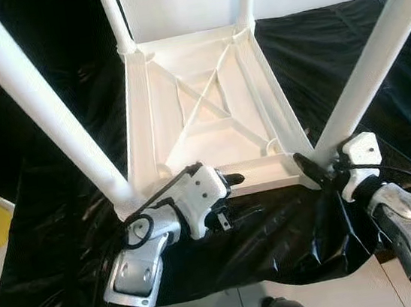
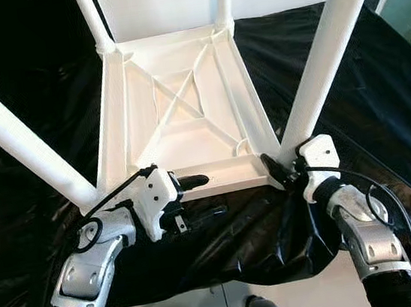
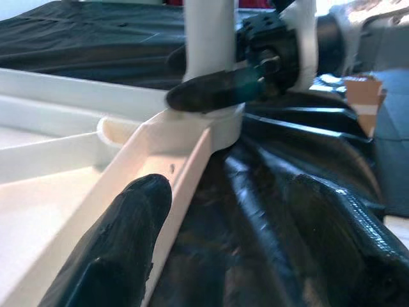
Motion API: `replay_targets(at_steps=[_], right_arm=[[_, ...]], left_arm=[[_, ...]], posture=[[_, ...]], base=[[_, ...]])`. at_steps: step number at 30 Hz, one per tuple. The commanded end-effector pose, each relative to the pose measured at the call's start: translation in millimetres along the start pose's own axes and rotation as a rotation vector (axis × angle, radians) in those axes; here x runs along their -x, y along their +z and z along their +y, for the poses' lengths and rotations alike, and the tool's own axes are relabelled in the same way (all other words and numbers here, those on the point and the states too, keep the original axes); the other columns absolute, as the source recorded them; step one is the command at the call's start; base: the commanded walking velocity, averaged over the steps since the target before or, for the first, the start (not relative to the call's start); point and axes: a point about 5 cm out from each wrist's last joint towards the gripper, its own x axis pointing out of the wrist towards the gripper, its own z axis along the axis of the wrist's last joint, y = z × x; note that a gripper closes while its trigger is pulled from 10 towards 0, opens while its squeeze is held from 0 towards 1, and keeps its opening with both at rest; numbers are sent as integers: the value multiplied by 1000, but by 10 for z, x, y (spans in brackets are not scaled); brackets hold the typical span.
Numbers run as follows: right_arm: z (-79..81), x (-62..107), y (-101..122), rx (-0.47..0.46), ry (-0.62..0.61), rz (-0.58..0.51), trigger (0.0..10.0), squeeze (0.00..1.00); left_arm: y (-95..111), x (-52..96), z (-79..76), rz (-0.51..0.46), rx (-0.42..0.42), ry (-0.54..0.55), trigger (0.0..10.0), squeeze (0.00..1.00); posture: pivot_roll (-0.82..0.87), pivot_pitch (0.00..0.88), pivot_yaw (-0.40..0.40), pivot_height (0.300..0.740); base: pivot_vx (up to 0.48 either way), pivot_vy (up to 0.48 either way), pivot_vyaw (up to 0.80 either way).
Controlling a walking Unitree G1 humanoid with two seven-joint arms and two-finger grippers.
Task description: Building children table
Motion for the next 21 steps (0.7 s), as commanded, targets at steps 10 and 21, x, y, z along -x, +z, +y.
replay_targets(at_steps=[10,21], right_arm=[[84,32,74,-25,-145,-42,10000,0],[366,26,-37,-117,-530,53,10000,0]], left_arm=[[-5,-30,43,12,1,236,10000,0],[39,-91,83,-1,-21,245,10000,0]], posture=[[-127,159,27,740],[-139,163,27,740]], base=[[0,0,0],[0,0,0]])
